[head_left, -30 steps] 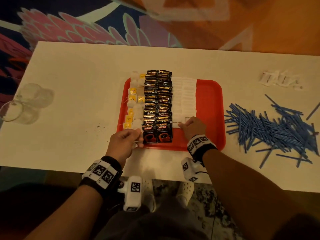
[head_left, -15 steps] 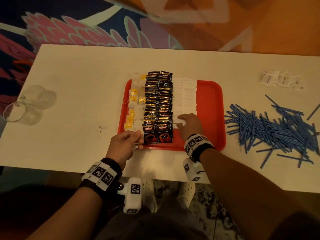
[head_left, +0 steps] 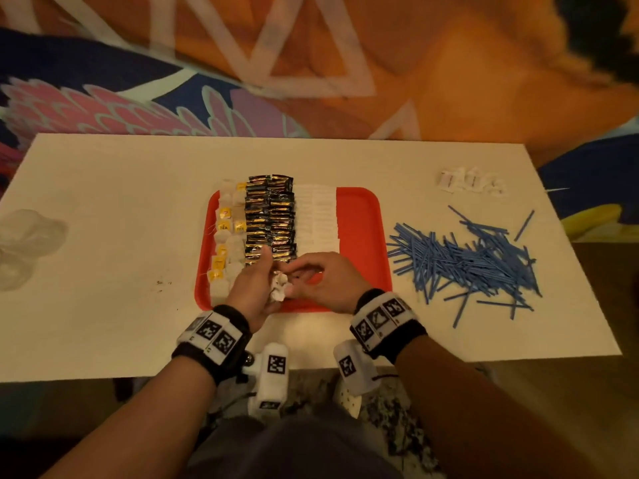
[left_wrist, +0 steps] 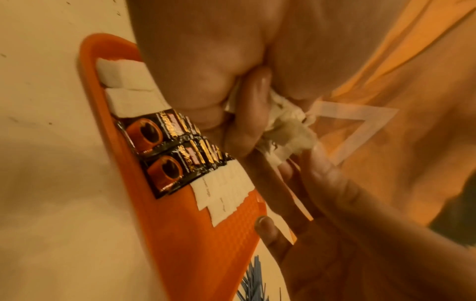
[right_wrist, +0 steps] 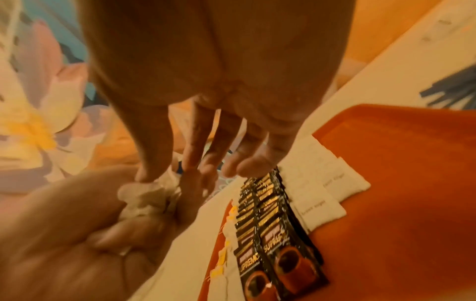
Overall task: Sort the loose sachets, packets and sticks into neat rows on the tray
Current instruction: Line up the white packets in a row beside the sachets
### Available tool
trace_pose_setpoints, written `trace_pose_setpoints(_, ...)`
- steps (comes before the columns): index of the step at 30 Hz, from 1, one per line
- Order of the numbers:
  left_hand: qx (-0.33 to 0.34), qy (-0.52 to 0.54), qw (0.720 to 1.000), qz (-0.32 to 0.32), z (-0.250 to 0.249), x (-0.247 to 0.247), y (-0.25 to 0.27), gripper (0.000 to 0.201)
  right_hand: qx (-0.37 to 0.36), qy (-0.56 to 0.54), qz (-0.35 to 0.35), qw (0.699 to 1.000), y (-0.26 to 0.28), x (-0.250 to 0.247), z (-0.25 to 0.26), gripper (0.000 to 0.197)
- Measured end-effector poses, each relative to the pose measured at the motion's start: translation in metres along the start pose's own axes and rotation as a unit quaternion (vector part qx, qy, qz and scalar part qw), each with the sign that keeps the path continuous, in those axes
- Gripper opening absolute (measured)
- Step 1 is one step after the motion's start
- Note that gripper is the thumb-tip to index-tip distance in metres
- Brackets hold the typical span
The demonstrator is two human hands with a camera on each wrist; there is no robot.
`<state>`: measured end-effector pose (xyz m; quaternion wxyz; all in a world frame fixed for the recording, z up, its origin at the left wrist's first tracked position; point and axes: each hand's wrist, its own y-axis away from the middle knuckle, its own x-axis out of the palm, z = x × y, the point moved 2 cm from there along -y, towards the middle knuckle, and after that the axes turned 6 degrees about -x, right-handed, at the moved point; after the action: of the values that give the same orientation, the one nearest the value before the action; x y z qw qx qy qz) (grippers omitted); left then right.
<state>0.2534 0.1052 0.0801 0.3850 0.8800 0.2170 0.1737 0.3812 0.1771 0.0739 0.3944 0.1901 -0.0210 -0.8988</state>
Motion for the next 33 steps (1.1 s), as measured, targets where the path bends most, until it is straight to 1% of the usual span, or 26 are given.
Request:
trace_pose_setpoints(2,-0.003,-0.007,1.0,0.005,-0.001,0.01,0.003,0.053,-0.004,0.032,0.001,0.999,0.011,-0.007,0.008,0.032)
trace_pose_setpoints(3,-0.002,-0.014,1.0,0.015,-0.002,0.014,0.004,0.055,-0.002,0.04,-0.013,0.999,0.015,-0.01,0.011,0.028)
trace_pose_setpoints(5,0.003,-0.04,0.999,0.038,-0.003,0.023,0.008,0.058,0.014,0.039,-0.046,0.998,0.023,-0.015,0.017,0.011)
trace_pose_setpoints(6,0.006,-0.05,0.997,0.05,-0.004,0.027,0.012,0.057,0.022,0.033,-0.061,0.997,0.027,-0.017,0.018,0.007)
trace_pose_setpoints(10,0.013,-0.068,0.992,0.108,-0.005,0.04,0.026,0.054,0.052,-0.043,-0.124,0.99,0.039,-0.023,0.018,0.009)
trace_pose_setpoints(13,0.028,-0.093,0.988,0.122,-0.004,0.039,0.025,0.051,0.065,-0.085,-0.149,0.983,0.045,-0.024,0.016,0.015)
trace_pose_setpoints(16,0.037,-0.096,0.986,0.128,0.001,0.037,0.024,0.042,0.064,-0.087,-0.164,0.981,0.047,-0.023,0.016,0.02)
trace_pose_setpoints(19,0.042,-0.114,0.982,0.142,0.006,0.035,0.025,0.02,0.066,-0.062,-0.204,0.975,0.048,-0.026,0.016,0.017)
trace_pose_setpoints(20,0.04,-0.118,0.982,0.14,0.009,0.033,0.025,0.013,0.066,-0.058,-0.221,0.971,0.048,-0.028,0.016,0.016)
trace_pose_setpoints(21,0.038,-0.119,0.983,0.132,0.011,0.031,0.025,0.012,0.066,-0.056,-0.234,0.968,0.048,-0.03,0.017,0.014)
trace_pose_setpoints(24,0.059,-0.126,0.987,0.078,0.013,0.023,0.023,0.021,0.073,-0.045,-0.244,0.966,0.051,-0.038,0.018,0.008)
trace_pose_setpoints(26,0.072,-0.095,0.992,0.048,0.01,0.022,0.027,0.028,0.065,-0.013,-0.236,0.969,0.052,-0.041,0.018,0.008)
trace_pose_setpoints(28,0.091,-0.099,0.99,0.039,0.004,0.024,0.031,0.035,0.054,0.025,-0.225,0.972,0.053,-0.041,0.019,0.007)
trace_pose_setpoints(29,0.117,-0.128,0.984,0.039,0.002,0.026,0.033,0.031,0.051,0.035,-0.221,0.973,0.054,-0.039,0.02,0.006)
trace_pose_setpoints(31,0.181,-0.19,0.964,0.031,-0.001,0.03,0.033,0.019,0.057,0.008,-0.215,0.975,0.055,-0.035,0.021,0.007)
trace_pose_setpoints(33,0.209,-0.195,0.958,0.015,-0.002,0.031,0.031,0.014,0.078,-0.081,-0.201,0.973,0.057,-0.029,0.02,0.009)
